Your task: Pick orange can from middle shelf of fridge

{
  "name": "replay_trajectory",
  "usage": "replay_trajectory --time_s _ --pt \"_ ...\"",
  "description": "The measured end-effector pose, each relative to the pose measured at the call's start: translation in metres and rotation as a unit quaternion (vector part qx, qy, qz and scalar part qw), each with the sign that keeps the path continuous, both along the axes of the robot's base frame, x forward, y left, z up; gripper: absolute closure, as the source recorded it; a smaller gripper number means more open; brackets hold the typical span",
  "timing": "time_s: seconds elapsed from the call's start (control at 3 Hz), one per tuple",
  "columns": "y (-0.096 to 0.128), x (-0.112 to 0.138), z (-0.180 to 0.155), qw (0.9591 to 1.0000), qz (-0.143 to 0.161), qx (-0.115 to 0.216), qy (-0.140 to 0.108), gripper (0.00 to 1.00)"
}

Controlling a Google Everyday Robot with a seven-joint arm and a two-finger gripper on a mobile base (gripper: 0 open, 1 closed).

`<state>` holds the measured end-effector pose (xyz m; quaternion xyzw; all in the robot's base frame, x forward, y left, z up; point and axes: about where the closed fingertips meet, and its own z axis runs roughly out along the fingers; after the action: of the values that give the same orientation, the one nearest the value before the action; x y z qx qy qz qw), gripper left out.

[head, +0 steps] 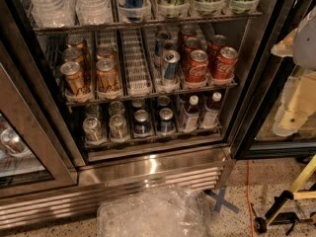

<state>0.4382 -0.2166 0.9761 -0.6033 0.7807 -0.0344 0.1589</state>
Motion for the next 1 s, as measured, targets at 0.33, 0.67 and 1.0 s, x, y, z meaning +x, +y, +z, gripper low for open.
replay_trajectory --time_s 0.33,0.67,1.0 --pt "0.000 0.000 0.000 1.0000 0.000 0.000 0.000 0.00" --pt "0.030 0.009 -0.007 0.9984 -0.002 0.057 -0.005 0.00" --pt "0.080 0.020 -0.006 0.9883 0.011 0.152 -0.009 0.00"
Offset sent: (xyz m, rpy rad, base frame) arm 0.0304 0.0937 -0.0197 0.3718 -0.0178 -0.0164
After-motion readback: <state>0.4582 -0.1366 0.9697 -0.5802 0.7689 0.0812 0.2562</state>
